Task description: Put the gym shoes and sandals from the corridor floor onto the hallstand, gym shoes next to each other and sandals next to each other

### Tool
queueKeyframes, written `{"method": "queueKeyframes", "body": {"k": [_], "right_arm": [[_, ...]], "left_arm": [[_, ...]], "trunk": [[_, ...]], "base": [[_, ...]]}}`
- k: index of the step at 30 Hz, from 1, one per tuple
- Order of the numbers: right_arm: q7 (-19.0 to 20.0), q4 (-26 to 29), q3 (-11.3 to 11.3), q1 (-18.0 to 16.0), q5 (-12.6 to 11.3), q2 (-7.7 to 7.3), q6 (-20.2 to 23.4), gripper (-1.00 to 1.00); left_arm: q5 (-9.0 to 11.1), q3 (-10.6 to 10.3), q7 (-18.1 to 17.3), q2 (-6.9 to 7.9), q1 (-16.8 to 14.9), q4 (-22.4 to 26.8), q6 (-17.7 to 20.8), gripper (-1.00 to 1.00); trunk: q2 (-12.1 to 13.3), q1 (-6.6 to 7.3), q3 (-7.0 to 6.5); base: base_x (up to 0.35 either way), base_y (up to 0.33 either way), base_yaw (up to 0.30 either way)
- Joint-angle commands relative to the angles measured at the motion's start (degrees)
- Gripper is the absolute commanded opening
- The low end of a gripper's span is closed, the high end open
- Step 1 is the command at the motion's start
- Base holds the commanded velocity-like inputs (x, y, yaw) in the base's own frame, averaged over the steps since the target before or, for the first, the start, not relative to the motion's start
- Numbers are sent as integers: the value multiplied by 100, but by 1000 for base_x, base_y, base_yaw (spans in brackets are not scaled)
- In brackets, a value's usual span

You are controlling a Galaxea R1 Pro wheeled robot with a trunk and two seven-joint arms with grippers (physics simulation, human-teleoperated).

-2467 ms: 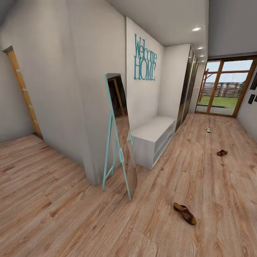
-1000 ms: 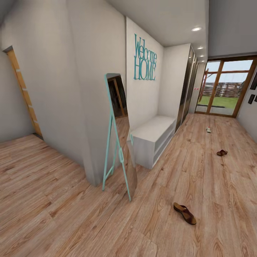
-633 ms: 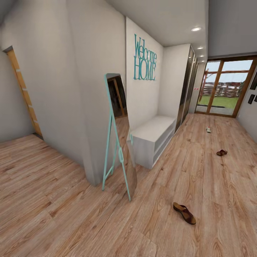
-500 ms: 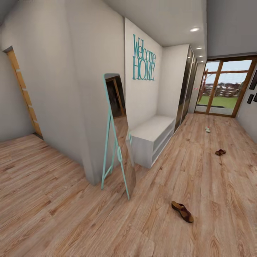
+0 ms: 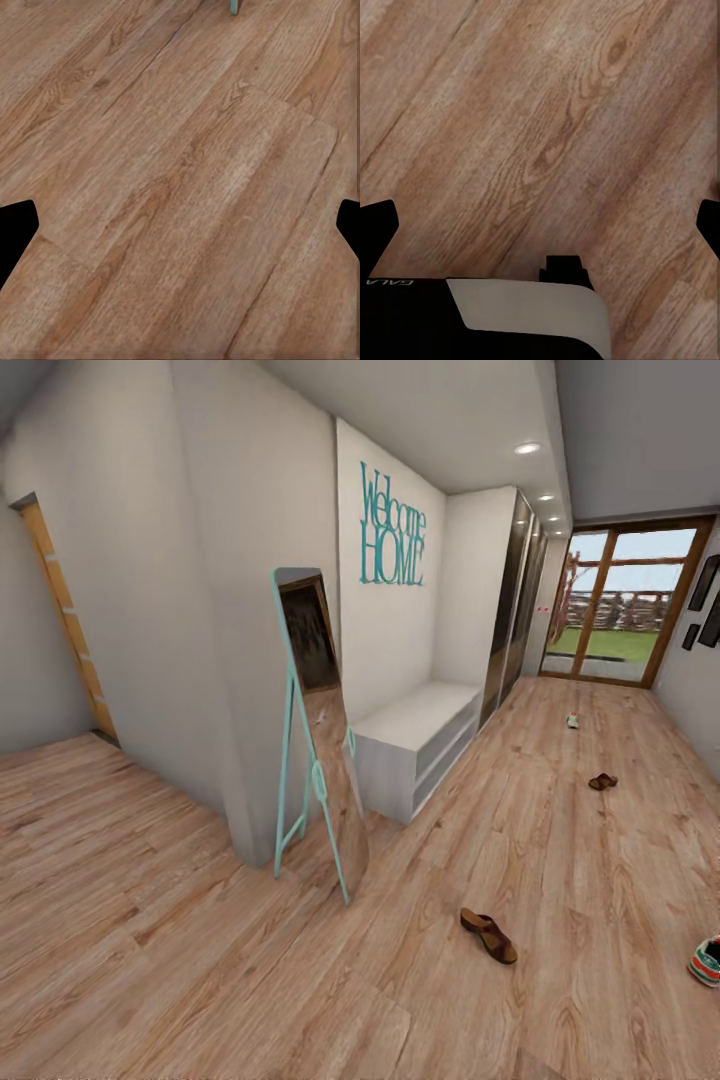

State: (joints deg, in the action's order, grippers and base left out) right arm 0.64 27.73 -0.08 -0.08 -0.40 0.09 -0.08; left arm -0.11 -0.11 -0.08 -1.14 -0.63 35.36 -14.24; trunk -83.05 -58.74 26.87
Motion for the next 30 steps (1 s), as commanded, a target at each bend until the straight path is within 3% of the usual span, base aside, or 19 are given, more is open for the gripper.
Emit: {"method": "queueKeyframes", "body": {"k": [1, 17, 30], "right_arm": [[7, 4, -1, -1, -4, 0, -1, 100], [2, 9, -1, -1, -3, 0, -1, 100], [3, 13, -1, -1, -4, 2, -1, 100]], "left_arm": [[-2, -2, -1, 0, -2, -2, -17, 100], [2, -7, -1, 0, -1, -3, -17, 100], [2, -7, -1, 0, 0, -3, -17, 100]], "trunk": [[-3, 1, 6], [-3, 1, 6], [-3, 1, 6]], "base": [[-43, -35, 0], [-5, -4, -10], [0, 0, -258]]}}
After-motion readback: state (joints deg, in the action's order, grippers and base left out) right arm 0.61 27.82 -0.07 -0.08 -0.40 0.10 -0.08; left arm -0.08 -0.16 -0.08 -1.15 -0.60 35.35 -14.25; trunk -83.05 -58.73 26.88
